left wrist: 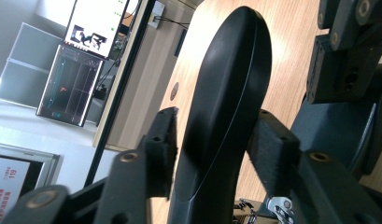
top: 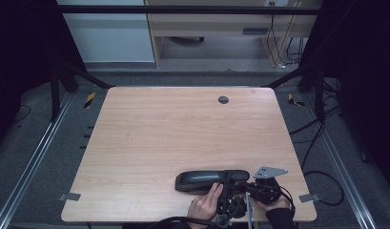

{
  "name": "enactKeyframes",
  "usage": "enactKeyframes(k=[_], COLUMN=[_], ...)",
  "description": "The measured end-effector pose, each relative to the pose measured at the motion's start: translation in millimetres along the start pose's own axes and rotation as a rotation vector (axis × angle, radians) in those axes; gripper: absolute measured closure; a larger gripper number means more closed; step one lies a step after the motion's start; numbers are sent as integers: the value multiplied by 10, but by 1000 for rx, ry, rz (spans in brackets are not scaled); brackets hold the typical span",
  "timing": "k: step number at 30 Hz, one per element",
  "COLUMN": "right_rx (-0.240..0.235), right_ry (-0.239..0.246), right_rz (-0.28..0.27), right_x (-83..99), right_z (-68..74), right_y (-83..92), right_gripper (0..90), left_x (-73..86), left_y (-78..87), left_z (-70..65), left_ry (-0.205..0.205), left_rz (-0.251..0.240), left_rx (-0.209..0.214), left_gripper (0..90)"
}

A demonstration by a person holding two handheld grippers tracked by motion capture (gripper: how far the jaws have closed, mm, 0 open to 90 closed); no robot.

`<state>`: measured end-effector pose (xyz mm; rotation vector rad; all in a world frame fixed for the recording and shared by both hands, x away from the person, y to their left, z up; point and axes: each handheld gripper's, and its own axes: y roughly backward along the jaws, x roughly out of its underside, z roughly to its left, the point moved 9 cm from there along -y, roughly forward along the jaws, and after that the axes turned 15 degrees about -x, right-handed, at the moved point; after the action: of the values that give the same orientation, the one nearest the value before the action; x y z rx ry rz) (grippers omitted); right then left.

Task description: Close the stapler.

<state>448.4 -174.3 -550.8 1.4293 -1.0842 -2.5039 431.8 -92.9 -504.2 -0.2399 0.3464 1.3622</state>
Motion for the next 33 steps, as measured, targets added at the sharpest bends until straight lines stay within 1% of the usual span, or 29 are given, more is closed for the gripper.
enactKeyframes(k=[1,4,6,7,8,9,10,12,15,16,17,18,21,25,27,29,31,33], right_rx=[1,13,18,23,22,27,28,40,53,56,61,68,78,91,102,107,116,111], right_ry=[2,3,10,2,4,2,6,11,8,5,4,3,4,0,14,22,18,13], right_rz=[1,2,-9,-13,-19,-20,-24,-31,-47,-54,-60,-65,-70,-75,-86,-100,-109,-121], right_x=[0,-2,-12,-17,-23,-26,-31,-38,-55,-59,-62,-65,-66,-65,-75,-89,-96,-104], right_z=[-1,-12,-20,-17,-18,-22,-25,-42,-57,-61,-70,-76,-100,-115,-125,-130,-143,-147], right_y=[0,12,18,26,32,37,41,53,84,100,109,119,144,161,175,197,218,232], right_gripper=[900,880,861,847,834,820,805,779,757,753,747,743,736,733,728,729,729,727], left_x=[-9,-22,-29,-31,-41,-46,-54,-43,-21,-13,-4,8,29,69,96,132,176,228], left_y=[13,54,77,88,95,109,126,140,164,171,176,187,205,213,212,206,196,188], left_z=[9,7,15,24,28,32,22,87,177,209,243,271,338,407,438,473,513,552], left_ry=[5,41,63,77,103,121,138,158,199,205,222,225,258,287,301,314,333,352], left_rz=[-5,-7,-4,-2,-8,-11,-17,-14,-6,-6,-5,-3,-5,-4,0,7,19,32], left_rx=[4,39,67,78,96,122,160,156,170,176,174,185,219,243,255,265,278,288], left_gripper=[497,475,462,456,450,446,438,432,422,419,418,414,406,402,400,398,396,396])
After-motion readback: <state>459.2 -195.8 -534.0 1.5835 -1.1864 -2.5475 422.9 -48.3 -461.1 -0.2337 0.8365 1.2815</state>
